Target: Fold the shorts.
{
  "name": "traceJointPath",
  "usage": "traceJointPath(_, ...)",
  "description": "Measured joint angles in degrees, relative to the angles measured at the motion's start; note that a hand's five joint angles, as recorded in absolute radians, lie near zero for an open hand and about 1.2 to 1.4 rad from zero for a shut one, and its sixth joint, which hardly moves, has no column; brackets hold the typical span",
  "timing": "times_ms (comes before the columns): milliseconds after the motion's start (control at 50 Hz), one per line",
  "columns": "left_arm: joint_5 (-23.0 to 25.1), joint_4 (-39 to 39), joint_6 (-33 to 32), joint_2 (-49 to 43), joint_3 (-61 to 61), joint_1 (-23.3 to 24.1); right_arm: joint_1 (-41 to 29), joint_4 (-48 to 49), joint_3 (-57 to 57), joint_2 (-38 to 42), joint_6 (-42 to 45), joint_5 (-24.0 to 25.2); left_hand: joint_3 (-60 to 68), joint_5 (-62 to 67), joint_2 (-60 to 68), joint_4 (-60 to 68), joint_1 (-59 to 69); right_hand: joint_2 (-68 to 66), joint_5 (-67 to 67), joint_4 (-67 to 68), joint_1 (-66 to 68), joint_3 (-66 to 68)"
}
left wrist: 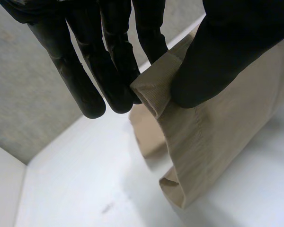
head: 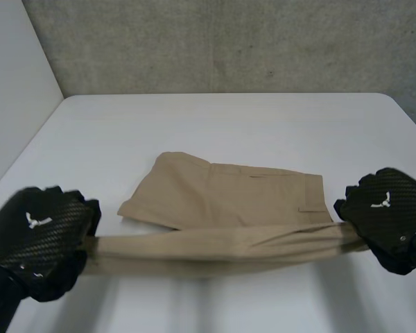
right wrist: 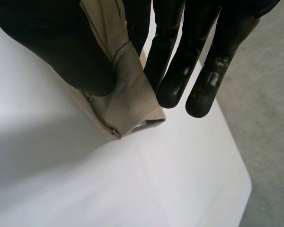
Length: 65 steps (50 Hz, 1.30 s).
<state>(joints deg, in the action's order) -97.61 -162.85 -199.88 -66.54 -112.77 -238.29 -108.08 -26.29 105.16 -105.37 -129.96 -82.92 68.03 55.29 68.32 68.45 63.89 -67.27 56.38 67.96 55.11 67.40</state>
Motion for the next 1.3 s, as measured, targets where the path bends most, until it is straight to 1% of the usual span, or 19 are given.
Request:
traceJointPath(60,0.8,-0.7,0.0,-1.3,-1.0,-0.4,0.1,0.4,0.5,2.1,0.3,-0.1,0.0,0.0,0.0,0.0,0.0,0.0,0.0,0.0,0.0,0.0)
traceJointPath(200,2.0,-6.6,-0.5,-9.3,-1.7,-2.0,-0.1,3.1,0.8,12.6,0.3,-0.8,0.1,0.0,0.0,0.0,0.0,0.0,0.0,0.0,0.0,0.0)
traceJointPath(240,2.1,-10.6,-1.8,-14.4,-0.4,-2.7,-0.4,5.1,0.1,17.2,0.3,-1.0,0.2,0.0,0.0,0.0,0.0,0.0,0.0,0.0,0.0,0.0)
traceJointPath(400,2.1,-19.4,-7.1,-27.4,6.1,-5.5,-0.6,8.9,-5.0,26.4,-0.2,-1.2,0.2,0.0,0.0,0.0,0.0,0.0,0.3,0.0,0.0,0.0)
traceJointPath(480,2.2,-23.7,-9.2,-35.9,12.1,-6.4,-0.6,11.5,-9.7,31.8,-0.9,-1.7,0.2,0.0,0.1,0.0,0.0,0.0,0.3,0.0,0.0,0.0)
traceJointPath(580,2.2,-26.0,-9.7,-41.8,17.3,-6.6,-0.8,13.9,-14.2,36.2,-2.1,-3.2,0.2,0.0,0.2,0.0,0.0,0.0,0.4,0.0,0.0,0.3)
traceJointPath(700,2.2,-30.3,-9.8,-57.2,34.7,-6.4,-3.1,18.1,-28.8,47.8,-5.4,-8.0,0.2,0.0,0.3,0.0,0.0,0.0,0.5,0.0,0.0,0.3)
traceJointPath(800,2.5,-32.9,-10.4,-64.4,43.5,-6.3,-4.0,19.9,-36.2,53.7,-6.0,-10.0,0.2,0.0,0.3,0.0,0.0,0.0,0.6,0.0,0.0,0.3)
traceJointPath(880,4.2,-36.7,-12.3,-71.8,52.3,-6.2,-4.4,22.7,-42.9,59.5,-5.9,-12.1,0.2,0.0,0.3,0.0,0.0,0.0,0.6,0.0,0.0,0.3)
traceJointPath(1020,7.4,-39.8,-15.3,-80.0,59.8,-6.2,-4.6,26.5,-51.2,67.7,-5.2,-14.2,-0.6,-0.4,-0.5,-0.8,-0.3,0.4,0.4,-0.2,-0.2,0.1)
traceJointPath(1060,7.7,-40.2,-15.6,-81.1,60.5,-6.2,-4.6,26.9,-52.4,68.8,-5.2,-14.3,-5.8,-3.5,-6.1,-6.3,-2.4,9.5,-6.9,-8.7,-6.5,-9.3)
traceJointPath(1080,7.8,-40.3,-15.7,-81.5,60.6,-6.2,-4.6,27.0,-52.9,69.3,-5.2,-14.4,-5.8,-3.5,-6.1,-6.3,-2.4,16.5,-14.0,-16.7,-14.3,-16.2)
traceJointPath(1100,7.9,-40.6,-15.9,-82.2,60.8,-6.2,-4.6,27.2,-53.8,70.0,-5.2,-14.5,-22.5,-19.8,-23.0,-23.2,-21.1,30.6,-27.2,-30.6,-27.9,-30.0)
traceJointPath(1120,7.9,-40.6,-15.9,-82.2,60.8,-6.2,-4.6,27.2,-53.8,70.0,-5.2,-14.5,-22.5,-19.8,-23.0,-23.2,-21.1,30.6,-27.2,-30.6,-27.9,-30.0)
traceJointPath(1140,8.0,-40.8,-15.9,-82.5,60.8,-6.2,-4.6,27.3,-54.4,70.5,-5.3,-14.7,-32.0,-29.5,-33.1,-32.8,-31.4,30.6,-27.2,-30.6,-27.9,-30.0)
traceJointPath(1160,8.0,-40.9,-15.9,-82.7,60.6,-6.2,-4.7,27.3,-54.7,70.7,-5.4,-14.7,-35.4,-33.2,-36.0,-36.2,-34.1,52.7,-49.2,-53.1,-42.9,-52.7)
traceJointPath(1200,7.9,-41.2,-16.0,-82.3,60.1,-6.1,-4.7,27.4,-54.8,70.7,-5.5,-15.0,-41.7,-39.9,-42.2,-42.8,-38.5,54.3,-50.8,-54.4,-43.4,-54.7)
traceJointPath(1240,7.7,-42.1,-16.1,-80.6,58.7,-6.0,-4.7,27.9,-54.8,69.9,-6.1,-15.5,-53.2,-51.2,-54.0,-54.2,-50.7,54.8,-52.1,-54.8,-43.4,-55.3)
traceJointPath(1300,7.4,-43.5,-16.2,-77.3,56.1,-5.8,-4.5,28.4,-54.0,67.6,-7.3,-16.0,-54.9,-52.6,-55.8,-55.9,-51.5,54.8,-52.3,-54.8,-43.4,-55.3)
